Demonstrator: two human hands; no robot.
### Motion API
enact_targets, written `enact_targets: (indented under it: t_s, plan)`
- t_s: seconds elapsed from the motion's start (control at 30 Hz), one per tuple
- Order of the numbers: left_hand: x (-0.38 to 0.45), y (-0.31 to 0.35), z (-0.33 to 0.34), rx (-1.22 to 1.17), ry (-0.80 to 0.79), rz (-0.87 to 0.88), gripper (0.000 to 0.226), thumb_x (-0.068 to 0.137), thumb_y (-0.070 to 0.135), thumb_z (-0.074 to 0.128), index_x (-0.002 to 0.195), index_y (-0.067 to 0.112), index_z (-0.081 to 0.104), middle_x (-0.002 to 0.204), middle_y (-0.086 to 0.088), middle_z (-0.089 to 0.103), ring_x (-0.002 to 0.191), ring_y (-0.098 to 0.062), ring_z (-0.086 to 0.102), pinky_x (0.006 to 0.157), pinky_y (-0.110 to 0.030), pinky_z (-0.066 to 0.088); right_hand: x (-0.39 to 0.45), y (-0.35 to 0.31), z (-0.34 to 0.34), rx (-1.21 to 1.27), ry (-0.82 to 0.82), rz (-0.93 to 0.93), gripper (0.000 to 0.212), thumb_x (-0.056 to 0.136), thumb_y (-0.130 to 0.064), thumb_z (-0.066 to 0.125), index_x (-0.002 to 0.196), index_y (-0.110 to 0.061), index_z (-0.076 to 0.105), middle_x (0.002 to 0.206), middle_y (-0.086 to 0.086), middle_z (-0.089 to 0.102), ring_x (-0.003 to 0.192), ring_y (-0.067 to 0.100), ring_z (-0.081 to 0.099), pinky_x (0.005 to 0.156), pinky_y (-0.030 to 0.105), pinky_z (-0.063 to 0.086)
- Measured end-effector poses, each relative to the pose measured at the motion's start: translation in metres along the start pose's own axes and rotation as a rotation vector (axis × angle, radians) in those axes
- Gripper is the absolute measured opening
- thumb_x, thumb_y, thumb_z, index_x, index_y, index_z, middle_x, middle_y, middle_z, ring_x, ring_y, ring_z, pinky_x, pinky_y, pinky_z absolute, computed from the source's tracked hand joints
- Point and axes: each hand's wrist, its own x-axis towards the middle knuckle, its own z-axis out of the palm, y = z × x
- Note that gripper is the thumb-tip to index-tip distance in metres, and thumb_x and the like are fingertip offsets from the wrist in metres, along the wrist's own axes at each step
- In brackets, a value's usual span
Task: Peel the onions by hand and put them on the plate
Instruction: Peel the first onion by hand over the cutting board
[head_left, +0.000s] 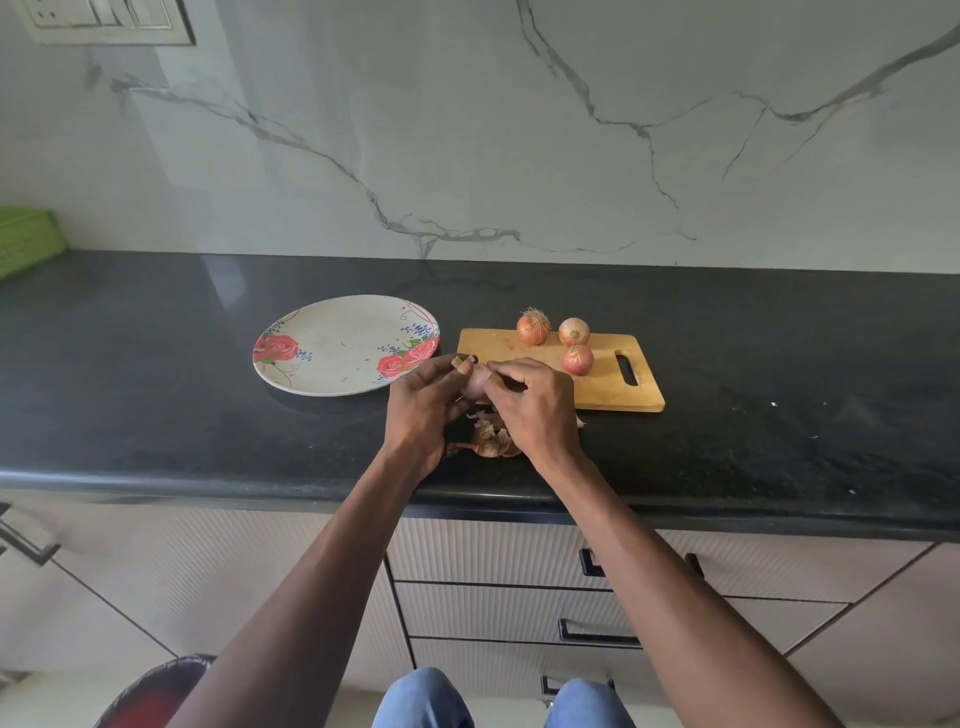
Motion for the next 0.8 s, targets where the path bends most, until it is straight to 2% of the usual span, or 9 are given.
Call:
enact_targets:
  t_s: [0.1, 0.23, 0.43, 0.57, 0.67, 0.8]
  plan:
    - [-0.001, -0.001, 0.002, 0.042, -0.022, 0.048, 0.005, 0.096, 0.005, 0.063, 0.096, 0.005, 0.068, 0.088, -0.009, 0.076, 0.083, -0.02, 0.073, 0.078, -0.034, 0.062, 0.0, -0.001, 0.0, -0.005, 0.009, 0.02, 0.014, 0.088, -0.024, 0.074, 0.084, -0.012, 0.08, 0.079, 0.0, 0.073, 0.072, 0.009, 0.065, 0.063, 0.035, 0.054]
    - [-0.003, 0.001, 0.002, 0.053, -0.03, 0.072, 0.008, 0.096, 0.002, 0.063, 0.093, 0.006, 0.068, 0.083, -0.008, 0.076, 0.076, -0.017, 0.072, 0.07, -0.03, 0.06, -0.002, 0.0, 0.002, -0.029, 0.006, 0.012, 0.014, 0.088, -0.024, 0.073, 0.084, -0.012, 0.08, 0.077, 0.002, 0.071, 0.071, 0.013, 0.064, 0.061, 0.039, 0.053]
    - [-0.003, 0.0, 0.003, 0.064, -0.024, 0.067, 0.006, 0.096, 0.003, 0.063, 0.093, 0.005, 0.068, 0.084, -0.008, 0.076, 0.077, -0.018, 0.072, 0.074, -0.032, 0.062, -0.002, 0.0, 0.004, -0.077, 0.01, 0.032, 0.016, 0.087, -0.024, 0.074, 0.082, -0.009, 0.077, 0.077, 0.001, 0.071, 0.07, 0.012, 0.064, 0.062, 0.038, 0.053]
    - [-0.003, 0.0, 0.003, 0.052, 0.001, 0.066, 0.008, 0.097, 0.006, 0.063, 0.091, 0.007, 0.067, 0.085, -0.007, 0.076, 0.079, -0.019, 0.072, 0.075, -0.034, 0.062, 0.0, -0.002, 0.001, -0.063, 0.038, 0.096, 0.007, 0.085, -0.012, 0.076, 0.083, -0.005, 0.075, 0.077, 0.002, 0.073, 0.068, 0.012, 0.067, 0.06, 0.037, 0.057]
    - [-0.002, 0.0, 0.003, 0.054, 0.034, 0.051, 0.007, 0.098, 0.012, 0.064, 0.094, 0.006, 0.067, 0.086, -0.006, 0.075, 0.082, -0.021, 0.072, 0.074, -0.033, 0.062, 0.0, -0.005, -0.002, -0.025, 0.058, 0.145, 0.009, 0.088, -0.006, 0.068, 0.089, -0.007, 0.077, 0.083, 0.0, 0.074, 0.072, 0.008, 0.067, 0.068, 0.034, 0.059]
    - [0.001, -0.001, 0.003, 0.024, 0.047, 0.034, 0.012, 0.099, 0.016, 0.063, 0.091, 0.007, 0.063, 0.083, -0.008, 0.073, 0.08, -0.021, 0.071, 0.075, -0.035, 0.061, 0.0, -0.009, -0.007, 0.09, 0.046, 0.119, 0.01, 0.089, -0.017, 0.071, 0.09, -0.009, 0.078, 0.081, -0.01, 0.071, 0.078, 0.007, 0.069, 0.072, 0.031, 0.059]
